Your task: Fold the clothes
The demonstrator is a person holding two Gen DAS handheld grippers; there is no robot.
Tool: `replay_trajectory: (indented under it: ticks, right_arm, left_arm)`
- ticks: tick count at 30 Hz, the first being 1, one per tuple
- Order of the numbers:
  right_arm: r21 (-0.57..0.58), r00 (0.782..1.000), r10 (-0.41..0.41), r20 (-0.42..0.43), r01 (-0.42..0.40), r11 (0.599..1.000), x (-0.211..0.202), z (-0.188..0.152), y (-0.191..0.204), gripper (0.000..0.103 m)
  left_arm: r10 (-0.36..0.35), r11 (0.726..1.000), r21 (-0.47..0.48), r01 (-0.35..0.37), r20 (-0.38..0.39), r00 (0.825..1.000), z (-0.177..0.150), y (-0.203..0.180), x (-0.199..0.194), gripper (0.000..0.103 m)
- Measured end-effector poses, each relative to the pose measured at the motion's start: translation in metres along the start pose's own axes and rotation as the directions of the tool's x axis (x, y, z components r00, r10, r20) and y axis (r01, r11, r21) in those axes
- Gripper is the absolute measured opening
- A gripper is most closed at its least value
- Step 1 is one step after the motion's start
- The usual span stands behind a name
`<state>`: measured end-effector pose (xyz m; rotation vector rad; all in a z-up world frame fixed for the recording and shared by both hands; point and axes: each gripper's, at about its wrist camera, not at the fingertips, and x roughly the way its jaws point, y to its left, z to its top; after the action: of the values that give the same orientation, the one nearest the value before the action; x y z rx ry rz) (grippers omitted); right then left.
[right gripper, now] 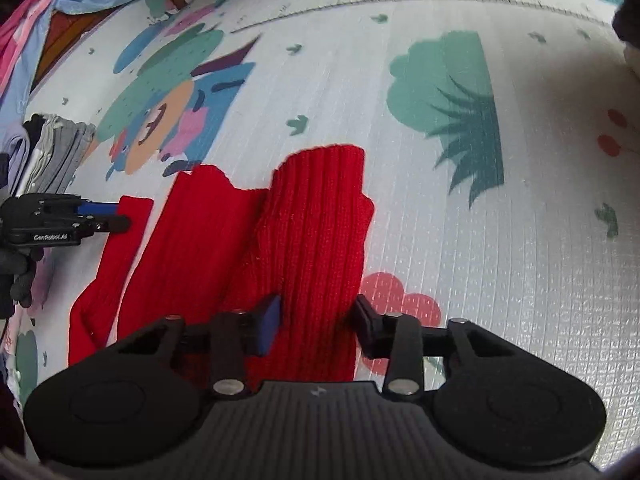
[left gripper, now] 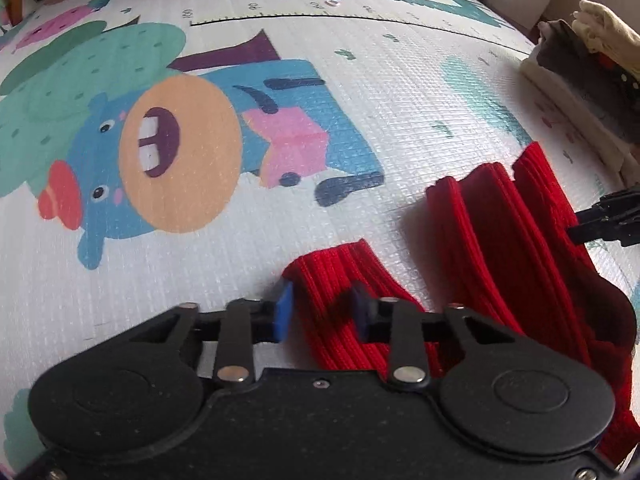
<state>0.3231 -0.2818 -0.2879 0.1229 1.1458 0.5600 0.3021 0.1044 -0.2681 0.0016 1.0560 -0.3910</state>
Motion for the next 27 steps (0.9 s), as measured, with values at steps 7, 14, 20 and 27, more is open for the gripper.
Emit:
replay_trajectory:
  ticks: [7,14,20,27]
  right_arm:
    - [0.086,0.992,-0.012,0.122,0.001,0.996,-0.037,-0.022,-0.015,0.02]
    - [0.379,0.97,-0.188,0.152,0.118,0.918,-0.094,-0.075,-0.083,0.019]
    - [0.61,0.939,-0.326,0.11,0.196,0.768,-0.119,-0.142,-0.12,0.019]
    - [0.634,0.921,-0.384,0.061,0.262,0.728,-0.131,-0.174,-0.124,0.019]
  left_arm:
    - [0.0,0.996,-0.092,0.006,0.067,0.998,-0.017,0.018,-0.026,0.012]
    - [0.131,0.964,-0.244,-0.111,0.069,0.989,-0.072,0.076,-0.076,0.012]
    - [0.224,0.919,-0.343,-0.195,0.047,0.973,-0.12,0.109,-0.11,0.008]
    - [0.276,0.865,-0.437,-0.246,0.005,0.961,-0.173,0.123,-0.133,0.007]
